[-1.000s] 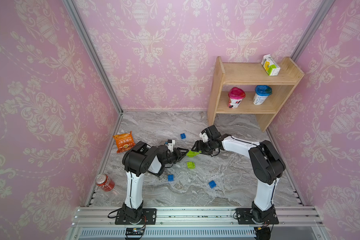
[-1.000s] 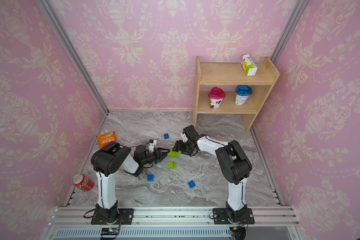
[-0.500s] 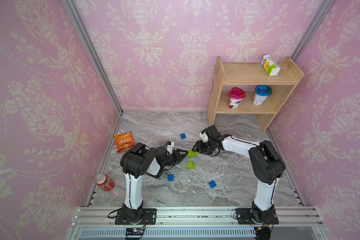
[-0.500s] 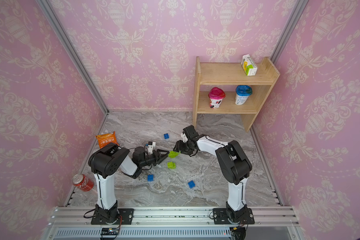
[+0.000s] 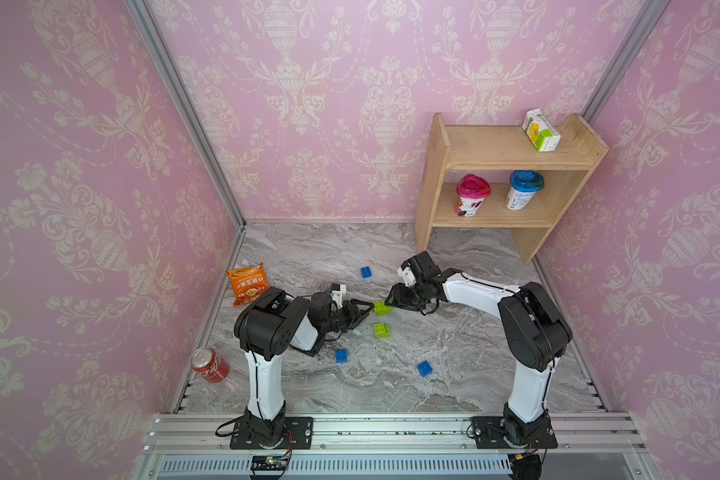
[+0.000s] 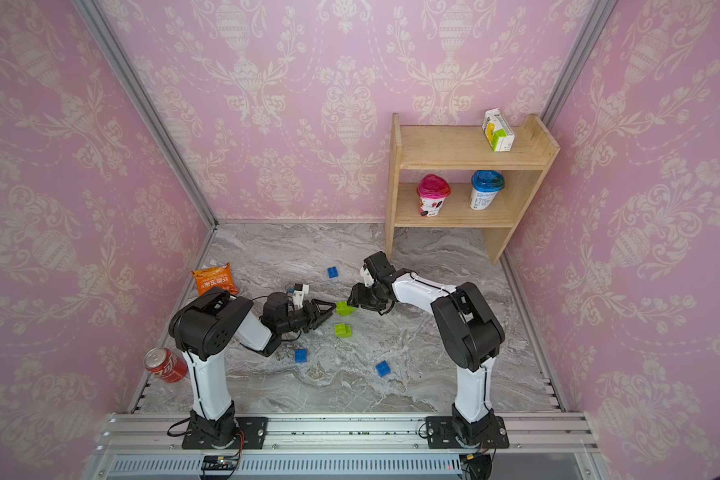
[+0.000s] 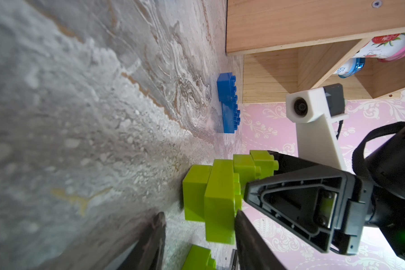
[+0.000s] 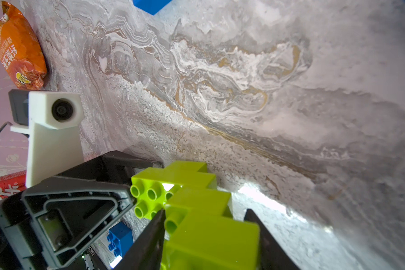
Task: Assemble the letter v with lego
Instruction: Adjust the lego brick at the center of the board.
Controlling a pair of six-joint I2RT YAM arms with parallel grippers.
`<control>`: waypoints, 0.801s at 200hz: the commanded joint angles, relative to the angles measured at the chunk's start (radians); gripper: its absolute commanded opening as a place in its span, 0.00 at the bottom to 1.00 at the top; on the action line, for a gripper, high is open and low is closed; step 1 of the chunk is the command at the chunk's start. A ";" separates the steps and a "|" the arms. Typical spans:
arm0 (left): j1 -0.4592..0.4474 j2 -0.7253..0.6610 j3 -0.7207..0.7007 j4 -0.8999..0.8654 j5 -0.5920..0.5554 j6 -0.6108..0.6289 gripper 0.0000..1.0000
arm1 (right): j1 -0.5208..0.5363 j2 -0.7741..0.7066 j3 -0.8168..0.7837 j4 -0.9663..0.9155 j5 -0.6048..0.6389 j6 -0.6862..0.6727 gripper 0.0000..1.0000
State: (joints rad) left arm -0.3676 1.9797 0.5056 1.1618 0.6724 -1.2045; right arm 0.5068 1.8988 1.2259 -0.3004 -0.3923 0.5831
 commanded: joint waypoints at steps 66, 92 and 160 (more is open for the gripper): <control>0.021 -0.036 -0.007 -0.072 0.035 0.052 0.49 | 0.018 -0.073 0.033 -0.045 0.072 -0.060 0.58; 0.020 -0.044 -0.009 -0.078 0.037 0.057 0.49 | 0.018 -0.068 0.054 -0.052 0.072 -0.081 0.58; 0.021 -0.046 -0.016 -0.059 0.041 0.048 0.48 | 0.027 -0.048 0.077 -0.083 0.060 -0.103 0.56</control>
State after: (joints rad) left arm -0.3542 1.9575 0.5018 1.1191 0.6865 -1.1839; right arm 0.5240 1.8614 1.2793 -0.3435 -0.3405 0.5110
